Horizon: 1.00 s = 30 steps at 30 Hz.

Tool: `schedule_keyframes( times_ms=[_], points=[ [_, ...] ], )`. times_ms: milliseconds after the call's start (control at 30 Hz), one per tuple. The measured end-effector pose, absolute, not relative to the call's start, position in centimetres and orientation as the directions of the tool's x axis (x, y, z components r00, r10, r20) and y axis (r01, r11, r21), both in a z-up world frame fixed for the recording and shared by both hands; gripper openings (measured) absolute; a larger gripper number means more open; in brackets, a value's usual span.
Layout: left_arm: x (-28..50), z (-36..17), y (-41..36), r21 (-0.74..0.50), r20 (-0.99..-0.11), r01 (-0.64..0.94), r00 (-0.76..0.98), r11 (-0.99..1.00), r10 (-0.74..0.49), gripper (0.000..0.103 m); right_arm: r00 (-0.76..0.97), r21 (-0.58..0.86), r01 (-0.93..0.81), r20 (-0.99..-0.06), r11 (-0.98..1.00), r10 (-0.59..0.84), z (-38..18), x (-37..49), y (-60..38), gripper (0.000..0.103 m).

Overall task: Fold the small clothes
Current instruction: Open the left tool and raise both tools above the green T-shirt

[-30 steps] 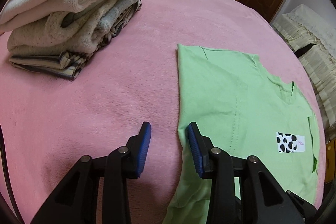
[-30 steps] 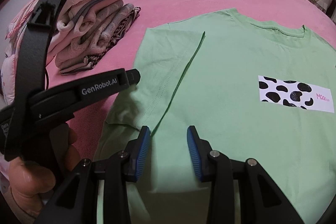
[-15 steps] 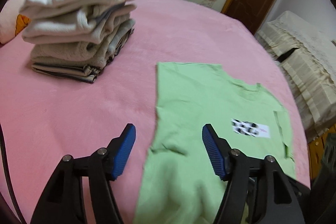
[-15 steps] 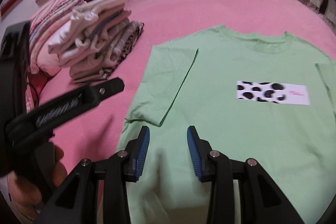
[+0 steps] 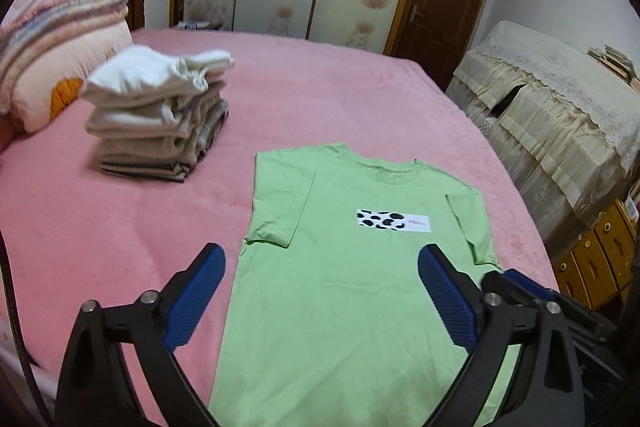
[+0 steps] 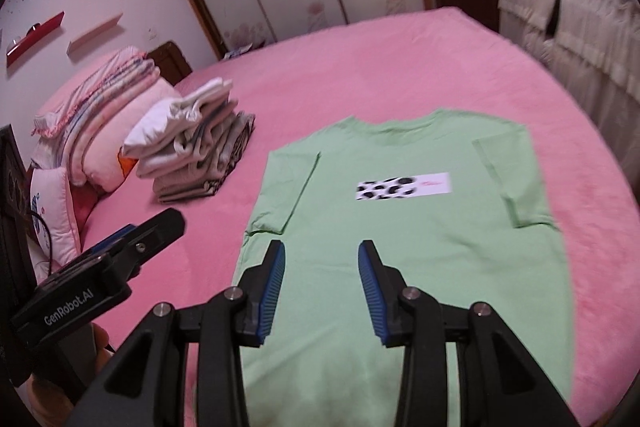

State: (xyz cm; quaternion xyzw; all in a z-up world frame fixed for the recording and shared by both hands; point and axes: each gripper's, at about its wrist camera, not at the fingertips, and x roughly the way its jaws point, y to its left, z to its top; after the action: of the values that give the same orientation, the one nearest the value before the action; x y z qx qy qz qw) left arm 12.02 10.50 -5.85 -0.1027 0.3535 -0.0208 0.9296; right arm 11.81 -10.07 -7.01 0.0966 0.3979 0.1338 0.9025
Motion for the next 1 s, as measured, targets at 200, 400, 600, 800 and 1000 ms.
schedule_keyframes(
  times_ms=[200,400,600,800,1000],
  points=[
    [7.0,-3.1,9.2,-0.213,-0.634,-0.015,0.763,0.977,-0.127,0.101,0.681,0.263,-0.14,-0.674,0.955,0.286,-4.3,7.0,-13.5,0.039],
    [2.8,-2.4,8.6,-0.251,-0.627,-0.011,0.764,0.968,-0.154,0.102,0.721,0.241,-0.151,-0.637,0.959,0.273,-3.0,2.3,-15.4,0.044],
    [-0.2,-3.0,7.5,-0.191,-0.637,0.024,0.758,0.981,-0.143,0.102,0.733,0.227,-0.163,-0.624,0.96,0.272,-3.1,-1.0,-16.1,0.045],
    [-2.8,-3.8,6.2,-0.103,-0.641,0.072,0.758,0.992,-0.122,0.102,0.744,0.204,-0.156,-0.62,0.967,0.251,-4.1,-3.2,-16.6,0.045],
    [-3.9,-4.7,6.4,-0.101,-0.668,0.094,0.731,0.99,-0.137,0.102,0.735,0.21,-0.141,-0.632,0.967,0.245,-5.3,-4.4,-17.5,0.045]
  ],
)
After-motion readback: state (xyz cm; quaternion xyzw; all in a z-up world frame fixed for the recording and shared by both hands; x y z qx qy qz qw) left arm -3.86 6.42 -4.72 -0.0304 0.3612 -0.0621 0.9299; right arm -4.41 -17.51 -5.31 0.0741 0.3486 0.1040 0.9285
